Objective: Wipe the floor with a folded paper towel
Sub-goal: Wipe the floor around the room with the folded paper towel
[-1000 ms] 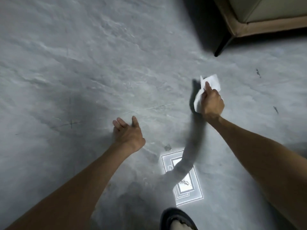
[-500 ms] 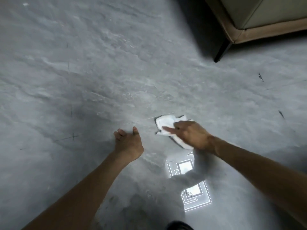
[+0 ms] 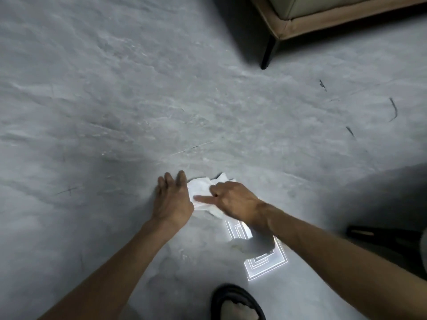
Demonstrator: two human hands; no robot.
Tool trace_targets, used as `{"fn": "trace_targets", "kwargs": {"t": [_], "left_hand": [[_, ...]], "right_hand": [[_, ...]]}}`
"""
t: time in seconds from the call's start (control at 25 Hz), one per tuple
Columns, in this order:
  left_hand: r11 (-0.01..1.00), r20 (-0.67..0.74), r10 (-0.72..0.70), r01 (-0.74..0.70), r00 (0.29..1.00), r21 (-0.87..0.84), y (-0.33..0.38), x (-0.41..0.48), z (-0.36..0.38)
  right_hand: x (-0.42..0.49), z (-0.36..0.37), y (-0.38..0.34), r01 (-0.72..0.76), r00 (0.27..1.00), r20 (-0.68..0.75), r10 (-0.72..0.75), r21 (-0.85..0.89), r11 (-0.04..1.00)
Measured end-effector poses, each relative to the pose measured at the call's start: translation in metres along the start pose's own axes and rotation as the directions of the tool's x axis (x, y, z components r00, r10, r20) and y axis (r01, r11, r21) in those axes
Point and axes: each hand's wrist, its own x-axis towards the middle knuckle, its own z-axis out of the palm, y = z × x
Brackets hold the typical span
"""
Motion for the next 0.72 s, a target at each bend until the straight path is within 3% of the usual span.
{"fn": "trace_targets", "kwargs": {"t": [0.04,0.08,0.12,0.16,0.24,0.28,0.32,0.36,0.4,0.44,0.48,0.52,0.56,0.6,0.64,0.68,0.72], "left_hand": [[0.999,0.034,0.006,-0.007,0.999,0.034,-0.001,-0.003,0.004],[0.997,0.068,0.007,-0.012,0.998,0.073,-0.003,-0.005,0.007],[0.995,0.097,0.004,-0.013,0.995,0.101,-0.005,-0.007,0.007],[0.994,0.109,0.001,-0.013,0.994,0.109,-0.005,-0.008,0.006],[0.995,0.105,0.002,-0.012,0.994,0.094,-0.001,-0.009,0.005],[0.996,0.103,0.005,-0.014,0.995,0.085,0.002,-0.011,0.005],[0.997,0.097,0.01,-0.018,0.995,0.076,0.005,-0.015,0.007],[0.997,0.088,0.015,-0.021,0.996,0.073,0.007,-0.021,0.01],[0.997,0.075,0.016,-0.022,0.997,0.076,0.006,-0.028,0.014],[0.996,0.06,0.015,-0.02,0.998,0.088,0.004,-0.035,0.017],[0.994,0.039,0.013,-0.017,0.999,0.105,0.0,-0.039,0.018],[0.992,0.01,0.003,-0.004,1.0,0.123,-0.006,-0.041,0.017],[0.99,-0.019,-0.016,0.018,1.0,0.138,-0.013,-0.042,0.015],[0.989,-0.035,-0.036,0.041,0.999,0.142,-0.023,-0.042,0.013],[0.989,-0.035,-0.054,0.058,0.998,0.139,-0.032,-0.042,0.013],[0.989,-0.023,-0.074,0.076,0.997,0.129,-0.042,-0.043,0.014],[0.988,-0.007,-0.102,0.102,0.995,0.116,-0.052,-0.047,0.016]], "right_hand": [[-0.018,-0.006,0.022,-0.101,0.994,-0.046,0.1,-0.022,0.995],[-0.039,-0.012,0.044,-0.303,0.951,-0.075,0.3,-0.033,0.952],[-0.063,-0.019,0.065,-0.537,0.841,-0.102,0.531,-0.037,0.843],[-0.088,-0.024,0.08,-0.737,0.673,-0.101,0.732,-0.019,0.675],[-0.119,-0.028,0.08,-0.937,0.333,-0.1,0.938,0.079,0.341],[-0.119,-0.025,0.067,-0.967,0.227,-0.112,0.967,0.088,0.237],[-0.114,-0.02,0.045,-0.977,0.195,-0.118,0.974,0.063,0.203],[-0.103,-0.013,0.018,-0.968,0.241,-0.112,0.964,0.043,0.247],[-0.088,-0.003,-0.012,-0.919,0.384,-0.1,0.918,0.052,0.39],[-0.072,0.006,-0.045,-0.797,0.593,-0.075,0.802,0.085,0.598],[-0.06,0.015,-0.074,-0.578,0.815,-0.013,0.58,0.072,0.813],[-0.054,0.017,-0.088,-0.313,0.949,0.046,0.312,0.02,0.95],[-0.051,0.012,-0.078,-0.11,0.992,0.065,0.11,0.009,0.994],[-0.055,0.007,-0.055,-0.047,0.998,0.033,0.047,-0.008,0.999],[-0.067,0.002,-0.026,-0.139,0.99,-0.021,0.138,-0.05,0.989],[-0.082,-0.004,0.006,-0.359,0.933,-0.066,0.355,-0.075,0.93],[-0.1,-0.009,0.036,-0.606,0.795,-0.075,0.602,-0.076,0.791]]}}
